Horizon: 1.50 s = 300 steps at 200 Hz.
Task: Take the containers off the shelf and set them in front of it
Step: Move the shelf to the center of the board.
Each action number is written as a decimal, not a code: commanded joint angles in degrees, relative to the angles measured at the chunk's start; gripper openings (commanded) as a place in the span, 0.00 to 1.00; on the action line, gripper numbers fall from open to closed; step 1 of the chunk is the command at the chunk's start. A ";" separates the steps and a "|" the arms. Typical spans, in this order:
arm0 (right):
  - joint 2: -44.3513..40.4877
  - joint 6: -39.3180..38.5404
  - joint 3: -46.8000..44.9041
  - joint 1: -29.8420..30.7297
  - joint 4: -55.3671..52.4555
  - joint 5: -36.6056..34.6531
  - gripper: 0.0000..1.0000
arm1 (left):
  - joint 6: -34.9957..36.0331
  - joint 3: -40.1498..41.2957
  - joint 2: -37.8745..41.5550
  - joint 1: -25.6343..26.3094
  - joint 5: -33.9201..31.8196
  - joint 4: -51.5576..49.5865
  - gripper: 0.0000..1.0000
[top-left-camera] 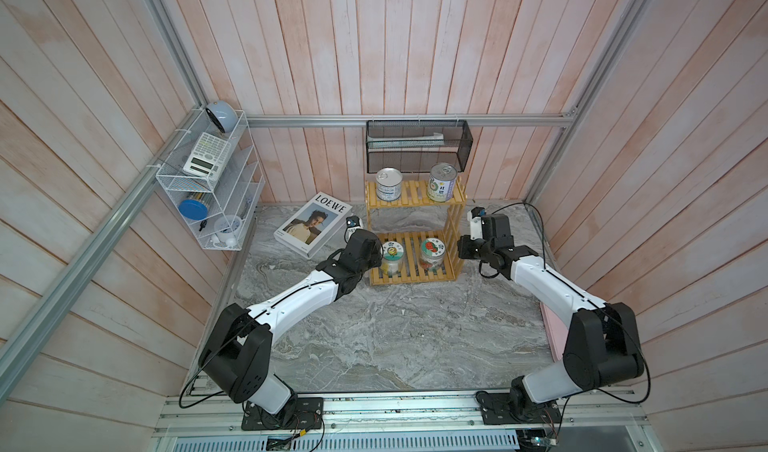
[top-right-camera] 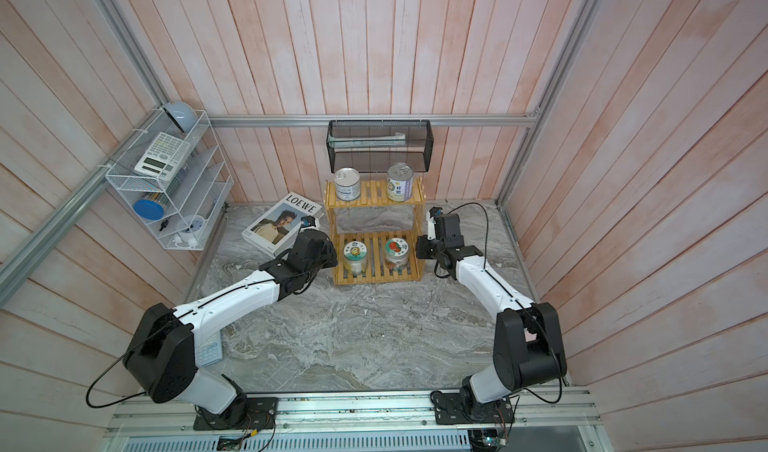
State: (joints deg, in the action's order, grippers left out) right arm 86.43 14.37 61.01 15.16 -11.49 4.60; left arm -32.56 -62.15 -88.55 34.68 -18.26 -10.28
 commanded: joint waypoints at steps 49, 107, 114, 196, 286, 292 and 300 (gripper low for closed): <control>-4.56 2.70 -5.85 3.22 -11.32 0.06 0.00 | -0.91 6.76 1.40 -4.36 -9.34 -12.67 0.00; -7.17 3.36 -7.39 5.14 -13.30 -1.01 0.00 | -2.37 10.37 5.17 -4.35 -9.48 -13.90 0.00; -7.41 3.52 -7.57 5.51 -13.38 -1.25 0.00 | -2.41 10.57 5.76 -4.36 -9.68 -14.27 0.00; -9.28 4.00 -9.48 7.51 -15.15 -2.97 0.00 | -3.22 13.08 7.72 -4.44 -9.17 -15.03 0.00; -7.53 3.91 -9.00 7.52 -12.94 -3.99 0.25 | -2.39 12.58 7.39 -4.35 -8.63 -14.60 0.21; -7.51 3.87 -8.90 7.46 -12.84 -4.25 0.26 | -2.29 12.50 7.35 -4.41 -8.55 -14.57 0.23; -7.42 3.87 -8.77 7.49 -12.80 -4.41 0.27 | -2.26 12.40 7.43 -4.32 -8.55 -14.46 0.28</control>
State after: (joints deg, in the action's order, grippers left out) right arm 77.87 19.53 53.49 22.92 -15.90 0.34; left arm -34.35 -52.95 -78.74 33.82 -17.96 -11.51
